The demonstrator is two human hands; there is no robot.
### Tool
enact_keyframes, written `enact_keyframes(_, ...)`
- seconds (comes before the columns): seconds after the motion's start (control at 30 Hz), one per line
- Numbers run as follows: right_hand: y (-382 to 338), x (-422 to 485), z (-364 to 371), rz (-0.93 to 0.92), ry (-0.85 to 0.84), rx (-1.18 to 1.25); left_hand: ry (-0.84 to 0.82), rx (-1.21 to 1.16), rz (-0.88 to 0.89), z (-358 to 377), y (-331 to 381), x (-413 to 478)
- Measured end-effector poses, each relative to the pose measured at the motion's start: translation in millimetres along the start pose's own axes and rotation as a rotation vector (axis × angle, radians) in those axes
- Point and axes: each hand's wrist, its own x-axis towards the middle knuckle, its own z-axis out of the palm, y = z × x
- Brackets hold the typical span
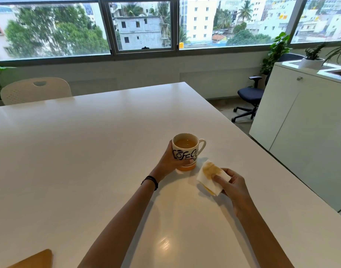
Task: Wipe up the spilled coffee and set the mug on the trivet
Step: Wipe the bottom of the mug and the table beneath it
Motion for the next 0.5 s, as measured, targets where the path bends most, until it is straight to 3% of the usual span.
enact_keyframes(0.5,2.7,18.9,4.7,0.047,0.140,0.053,0.061,0.156,0.096,-3.6,-11.0,11.8)
